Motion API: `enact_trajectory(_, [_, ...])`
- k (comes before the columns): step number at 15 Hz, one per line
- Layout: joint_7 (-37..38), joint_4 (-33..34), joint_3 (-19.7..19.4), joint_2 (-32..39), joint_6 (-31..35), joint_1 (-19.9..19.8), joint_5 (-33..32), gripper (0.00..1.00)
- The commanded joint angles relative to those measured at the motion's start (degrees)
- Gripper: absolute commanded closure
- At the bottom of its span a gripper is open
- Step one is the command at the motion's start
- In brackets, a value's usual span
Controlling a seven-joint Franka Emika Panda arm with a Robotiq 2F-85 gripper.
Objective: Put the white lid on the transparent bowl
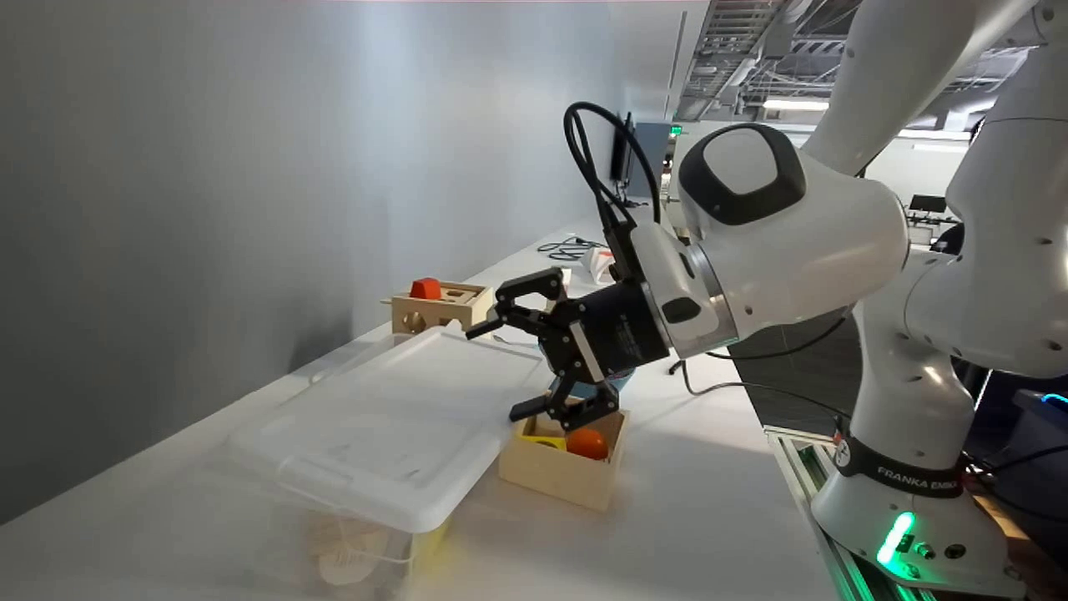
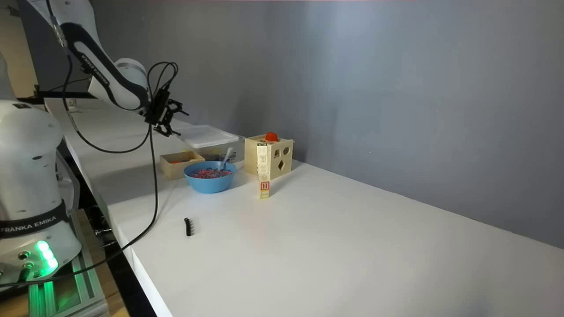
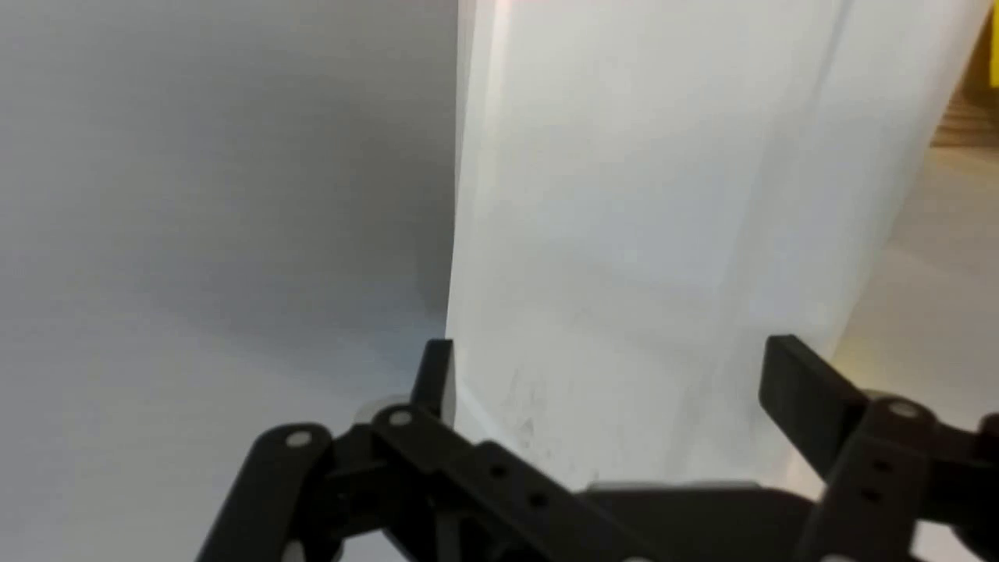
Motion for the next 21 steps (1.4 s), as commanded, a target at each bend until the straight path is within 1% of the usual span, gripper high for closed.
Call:
enact_trajectory(1, [-5.55, 1.64, -2.43, 0.76, 6.48, -1.64, 2.70, 0.00])
enact_trajectory(3, [-8.92, 1.06, -3.51, -0.27, 10.69, -2.34, 5.56, 0.00])
enact_trajectory(4, [-9.41, 0.79, -4.22, -1.21, 13.95, -2.65, 6.38, 0.00])
enact_trajectory(5, [-11.37, 0.03, -4.68, -2.28, 16.41, -3.13, 8.74, 0.00])
enact_trajectory(6, [-13.57, -0.78, -4.93, -2.84, 18.08, -3.87, 11.65, 0.00])
enact_trajectory(8, [-14.83, -1.71, -5.67, -5.01, 20.00, -4.61, 14.40, 0.00])
enact_trajectory(9, [-17.86, -2.66, -5.74, -5.29, 20.53, -5.64, 17.59, 0.00])
enact_trajectory(10, [-22.77, -4.07, -6.31, -4.64, 20.20, -6.51, 22.05, 0.00])
enact_trajectory(11, [-25.89, -5.13, -6.50, -4.05, 18.86, -7.53, 25.33, 0.00])
enact_trajectory(12, [-30.76, -6.47, -6.76, -3.66, 16.49, -8.92, 30.11, 0.00])
enact_trajectory(13, [-33.86, -7.04, -7.53, -3.73, 14.27, -9.42, 33.25, 0.00])
enact_trajectory(14, [-27.17, -4.45, -6.68, -2.70, 16.55, -7.96, 27.18, 0.00])
enact_trajectory(15, [-30.00, -5.31, -7.22, -2.60, 15.53, -8.78, 29.54, 0.00])
enact_trajectory(17, [-31.59, -6.03, -7.76, -2.59, 15.27, -9.51, 30.58, 0.00])
enact_trajectory(18, [-33.45, -5.85, -8.46, -1.67, 16.76, -9.50, 32.21, 0.00])
enact_trajectory(19, [-36.94, -5.83, -9.28, -0.42, 16.87, -9.78, 35.02, 0.00])
enact_trajectory(20, [-39.15, -5.96, -8.89, 0.06, 17.05, -11.02, 37.30, 0.00])
enact_trajectory(21, [-41.64, -5.85, -9.63, 1.26, 17.75, -11.52, 39.25, 0.00])
